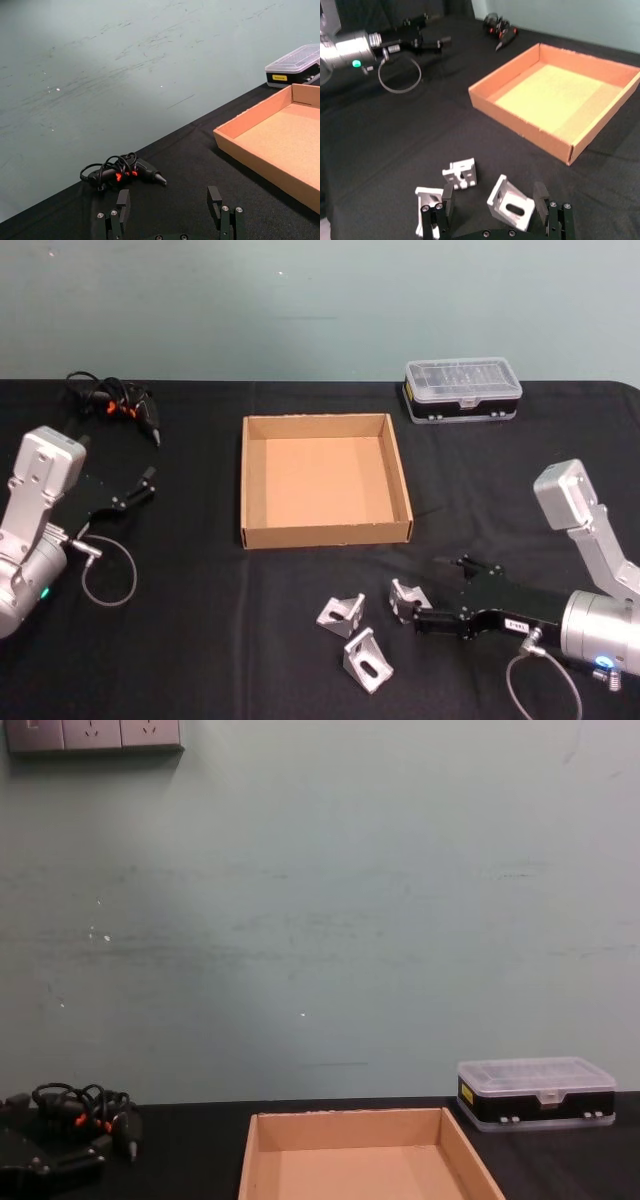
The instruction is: Use one hand to pick up the angle iron from the table and place it into the box.
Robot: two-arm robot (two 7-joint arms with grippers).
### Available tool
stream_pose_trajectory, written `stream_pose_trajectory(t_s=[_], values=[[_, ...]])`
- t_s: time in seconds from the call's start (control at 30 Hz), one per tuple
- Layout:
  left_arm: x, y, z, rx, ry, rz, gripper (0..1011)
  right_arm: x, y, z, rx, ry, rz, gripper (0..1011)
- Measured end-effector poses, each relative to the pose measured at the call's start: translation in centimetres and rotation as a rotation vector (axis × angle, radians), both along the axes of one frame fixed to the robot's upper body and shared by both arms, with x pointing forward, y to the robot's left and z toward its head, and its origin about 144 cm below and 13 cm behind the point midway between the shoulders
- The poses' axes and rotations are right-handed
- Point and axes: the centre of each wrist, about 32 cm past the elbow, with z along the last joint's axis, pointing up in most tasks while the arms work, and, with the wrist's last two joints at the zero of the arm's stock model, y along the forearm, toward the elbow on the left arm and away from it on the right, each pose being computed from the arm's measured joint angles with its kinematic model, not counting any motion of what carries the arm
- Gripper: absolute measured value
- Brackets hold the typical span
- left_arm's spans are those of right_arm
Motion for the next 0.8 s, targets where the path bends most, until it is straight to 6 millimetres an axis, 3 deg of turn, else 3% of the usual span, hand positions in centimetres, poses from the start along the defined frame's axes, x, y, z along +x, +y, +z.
stream_pose_trajectory(t_s=[0.8], values=[[0.0, 0.0, 0.0, 0.0, 0.0, 0.0, 1011, 2.1, 1.0, -0.4, -0.138, 0.058, 0.013, 1004]])
